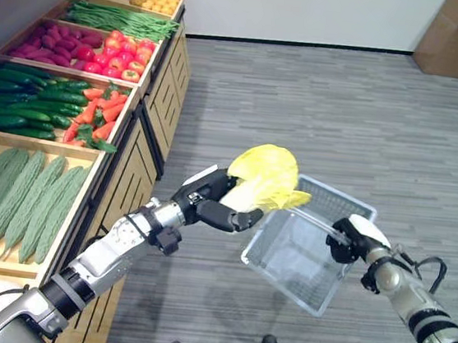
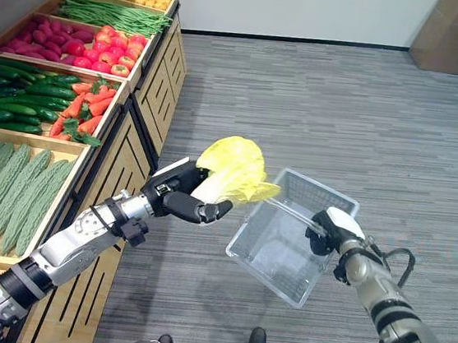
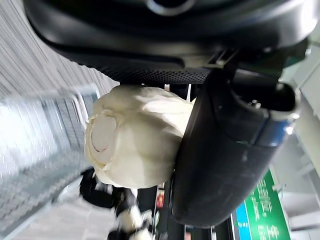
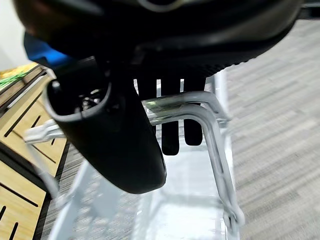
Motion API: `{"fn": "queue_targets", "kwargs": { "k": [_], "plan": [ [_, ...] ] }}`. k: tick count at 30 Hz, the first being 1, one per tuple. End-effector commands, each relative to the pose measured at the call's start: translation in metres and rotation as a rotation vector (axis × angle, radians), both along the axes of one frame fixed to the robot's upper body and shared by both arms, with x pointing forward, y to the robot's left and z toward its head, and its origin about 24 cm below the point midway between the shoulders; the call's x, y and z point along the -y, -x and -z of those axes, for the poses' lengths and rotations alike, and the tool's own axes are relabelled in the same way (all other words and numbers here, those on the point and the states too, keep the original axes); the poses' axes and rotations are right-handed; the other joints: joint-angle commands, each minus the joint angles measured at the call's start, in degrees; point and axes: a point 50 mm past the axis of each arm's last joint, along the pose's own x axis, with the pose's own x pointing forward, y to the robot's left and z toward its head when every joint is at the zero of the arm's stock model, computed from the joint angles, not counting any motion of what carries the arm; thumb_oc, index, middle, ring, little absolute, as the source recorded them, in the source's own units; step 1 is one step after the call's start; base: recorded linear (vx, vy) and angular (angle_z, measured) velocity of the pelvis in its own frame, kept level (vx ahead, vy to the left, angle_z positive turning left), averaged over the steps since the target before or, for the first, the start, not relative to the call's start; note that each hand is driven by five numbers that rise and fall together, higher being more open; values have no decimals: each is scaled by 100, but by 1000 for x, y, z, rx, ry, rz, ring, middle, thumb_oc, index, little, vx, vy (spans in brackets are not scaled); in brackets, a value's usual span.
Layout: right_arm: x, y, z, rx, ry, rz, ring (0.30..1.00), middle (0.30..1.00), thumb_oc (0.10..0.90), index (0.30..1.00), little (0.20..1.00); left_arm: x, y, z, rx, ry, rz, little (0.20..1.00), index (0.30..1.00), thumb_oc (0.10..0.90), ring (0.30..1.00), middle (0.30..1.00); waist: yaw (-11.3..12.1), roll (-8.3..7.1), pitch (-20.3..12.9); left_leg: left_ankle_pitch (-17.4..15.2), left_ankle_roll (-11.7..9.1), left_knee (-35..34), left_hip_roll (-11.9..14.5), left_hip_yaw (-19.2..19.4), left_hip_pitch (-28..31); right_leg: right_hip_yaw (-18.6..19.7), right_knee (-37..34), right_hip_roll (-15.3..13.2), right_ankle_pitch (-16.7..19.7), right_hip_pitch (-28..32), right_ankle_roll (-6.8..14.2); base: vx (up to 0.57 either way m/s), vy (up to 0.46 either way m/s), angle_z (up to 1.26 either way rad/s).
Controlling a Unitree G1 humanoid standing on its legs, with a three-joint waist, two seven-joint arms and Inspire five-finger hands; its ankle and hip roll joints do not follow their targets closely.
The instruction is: Get the vegetables into the basket
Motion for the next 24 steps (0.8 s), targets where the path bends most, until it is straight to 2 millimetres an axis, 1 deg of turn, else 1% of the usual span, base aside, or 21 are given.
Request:
{"fn": "queue_targets", "kwargs": {
  "k": [1,2,4,6,7,8,10,11,12,13,14,15,16,18,19,20,21,24],
  "plan": [
    [4,-39,-58,214,73,-21,300,300,400,300,300,18,-6,-44,211,43,136,300,300,400,300,300,27,-196,-54,120,-329,7,125,-179,-82,27,72,-381,-337,432,490,0,0,0],
    [-4,-50,-64,223,67,-30,300,300,400,300,300,29,-6,-45,240,-18,207,300,300,400,300,300,34,-183,-45,119,-331,7,125,-181,-96,30,67,-378,-327,420,494,0,0,0],
    [-5,-53,-67,232,61,-27,300,300,400,300,300,32,-6,-46,251,-33,223,300,300,400,300,300,39,-181,-44,117,-329,7,123,-179,-101,30,65,-380,-326,415,494,0,0,0],
    [-13,-59,-74,264,29,-33,300,300,400,300,300,36,-7,-49,279,-65,241,300,300,400,300,300,40,-165,-46,115,-329,7,120,-177,-106,34,64,-382,-320,400,497,-4,11,-2],
    [-22,-68,-83,316,-39,-21,300,300,400,300,300,41,-8,-51,324,-106,263,300,300,400,300,300,41,-156,-46,103,-323,7,109,-175,-103,42,63,-392,-313,395,502,-6,16,-4],
    [-22,-68,-83,316,-40,-21,300,300,400,300,300,41,-8,-51,324,-106,263,300,300,400,300,300,42,-158,-44,103,-322,7,108,-175,-103,42,63,-393,-313,395,502,-8,19,-3],
    [-31,-72,-90,343,-79,-46,300,300,400,300,300,43,-8,-54,376,-153,269,300,300,400,300,300,31,-158,-41,102,-319,7,105,-177,-117,41,66,-398,-305,378,508,0,0,0],
    [-43,-76,-98,378,-129,-79,300,300,400,300,300,45,-8,-58,442,-197,276,300,300,400,300,300,15,-159,-38,93,-317,7,100,-176,-127,49,65,-403,-295,363,511,0,0,0],
    [-43,-76,-98,378,-130,-79,300,300,400,300,300,45,-8,-58,443,-198,276,300,300,400,300,300,16,-161,-37,93,-316,7,99,-176,-127,50,65,-404,-295,363,511,0,0,0],
    [-47,-77,-99,388,-156,-88,300,300,400,300,300,46,-8,-59,474,-217,273,300,300,400,300,300,11,-164,-33,93,-315,7,97,-173,-128,54,68,-401,-294,356,512,0,0,0],
    [-63,-79,-106,422,-249,-125,300,300,400,300,300,50,-8,-64,607,-313,279,300,300,400,300,300,-8,-179,-31,82,-312,7,102,-163,-131,65,69,-405,-290,335,514,0,0,0],
    [-68,-80,-108,429,-274,-139,300,300,400,300,300,52,-7,-66,657,-349,287,300,300,400,300,300,-14,-182,-33,77,-312,7,106,-159,-130,65,67,-403,-293,331,515,0,0,0],
    [-68,-80,-108,429,-275,-138,300,300,400,300,300,53,-7,-65,659,-350,287,300,300,400,300,300,-7,-187,-31,77,-312,7,105,-158,-128,66,68,-404,-294,332,516,5,0,-4],
    [-79,-81,-114,448,-306,-181,300,300,400,300,300,57,-6,-70,769,-408,295,300,300,400,300,300,-16,-199,-31,73,-315,7,111,-152,-124,75,66,-401,-294,326,516,4,-3,-4],
    [-80,-82,-114,452,-304,-184,300,300,400,300,300,59,-5,-70,795,-421,302,300,300,400,300,300,-16,-202,-30,74,-317,7,112,-148,-122,71,65,-400,-296,329,518,0,0,0],
    [-88,-82,-119,464,-309,-221,300,300,400,300,300,62,-5,-69,829,-436,300,300,300,400,300,300,-29,-213,-28,72,-320,7,116,-137,-118,71,61,-400,-296,332,518,0,0,0],
    [-87,-82,-119,463,-308,-221,300,300,400,300,300,62,-5,-69,830,-436,300,300,300,400,300,300,-30,-210,-28,71,-320,7,116,-137,-118,71,61,-400,-296,333,518,0,0,0],
    [-91,-84,-119,451,-294,-241,300,300,400,300,300,63,-7,-60,815,-452,289,300,300,400,300,300,-24,-225,-45,62,-321,7,117,-140,-110,67,54,-400,-305,348,521,0,0,0]
  ]
}}
